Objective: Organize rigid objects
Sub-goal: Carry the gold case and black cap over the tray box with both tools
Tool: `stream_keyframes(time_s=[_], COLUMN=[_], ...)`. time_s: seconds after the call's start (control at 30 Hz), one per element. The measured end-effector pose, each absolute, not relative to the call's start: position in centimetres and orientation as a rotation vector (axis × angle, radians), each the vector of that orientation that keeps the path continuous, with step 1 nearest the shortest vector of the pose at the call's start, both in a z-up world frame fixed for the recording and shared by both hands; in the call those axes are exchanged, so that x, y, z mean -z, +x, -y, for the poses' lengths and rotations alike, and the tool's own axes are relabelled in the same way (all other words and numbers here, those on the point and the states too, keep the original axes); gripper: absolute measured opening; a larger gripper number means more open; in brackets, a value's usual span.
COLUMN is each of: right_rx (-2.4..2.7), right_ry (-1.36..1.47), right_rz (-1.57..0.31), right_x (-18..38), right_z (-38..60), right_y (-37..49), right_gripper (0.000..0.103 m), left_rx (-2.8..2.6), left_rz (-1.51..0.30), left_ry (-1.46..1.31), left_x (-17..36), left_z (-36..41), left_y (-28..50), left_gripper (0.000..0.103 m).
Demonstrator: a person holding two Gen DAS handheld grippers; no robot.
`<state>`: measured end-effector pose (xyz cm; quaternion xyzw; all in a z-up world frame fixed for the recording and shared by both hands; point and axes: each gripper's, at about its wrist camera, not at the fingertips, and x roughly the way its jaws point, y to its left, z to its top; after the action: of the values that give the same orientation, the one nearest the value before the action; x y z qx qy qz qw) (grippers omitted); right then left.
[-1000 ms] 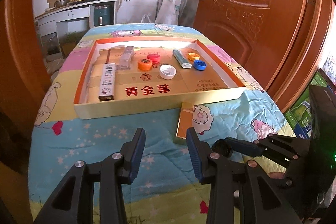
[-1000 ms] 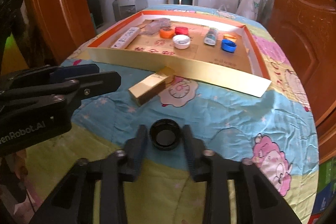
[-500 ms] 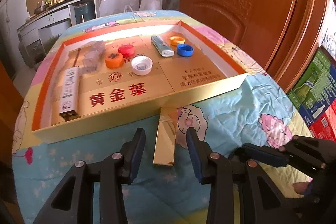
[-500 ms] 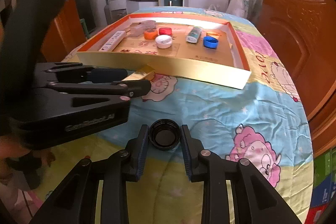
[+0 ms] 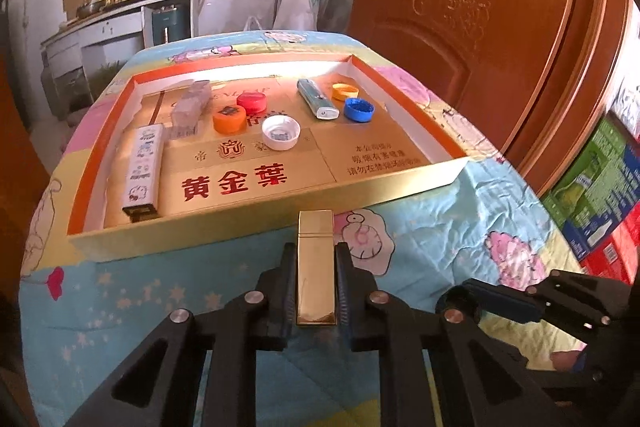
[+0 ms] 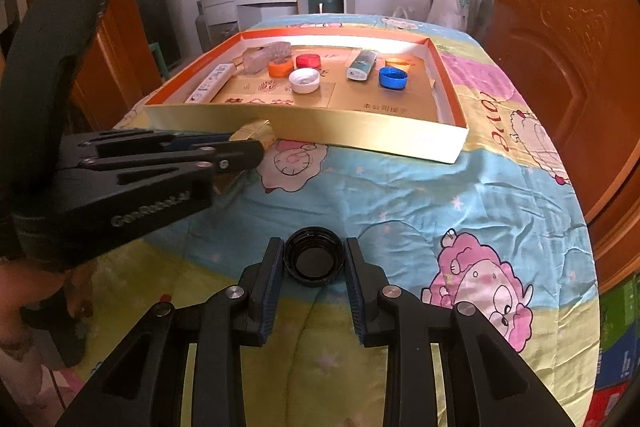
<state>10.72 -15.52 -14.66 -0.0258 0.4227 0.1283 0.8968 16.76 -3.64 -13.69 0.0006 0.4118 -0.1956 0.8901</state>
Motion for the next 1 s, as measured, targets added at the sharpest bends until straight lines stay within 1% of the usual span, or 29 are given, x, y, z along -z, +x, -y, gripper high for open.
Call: stream_keyframes(time_s=[0.6, 1.0], right_rx=[-0.257, -0.257], right_ry=[-0.064, -0.088], right_rz=[-0.793, -0.733], right_x=[10.8, 8.2], right_z=[15.8, 15.7], right_y=[11.2, 13.1], right_gripper=[0.03, 0.03], left_rx=[0.406, 0.383], left_rz=[-0.766, -0.734], left_ry=[-0.073, -0.089], left_x=[8.6, 6.9], left_z=[1.7, 0.9], left_y=[14.6, 15.4], left_gripper=[0.018, 0.018])
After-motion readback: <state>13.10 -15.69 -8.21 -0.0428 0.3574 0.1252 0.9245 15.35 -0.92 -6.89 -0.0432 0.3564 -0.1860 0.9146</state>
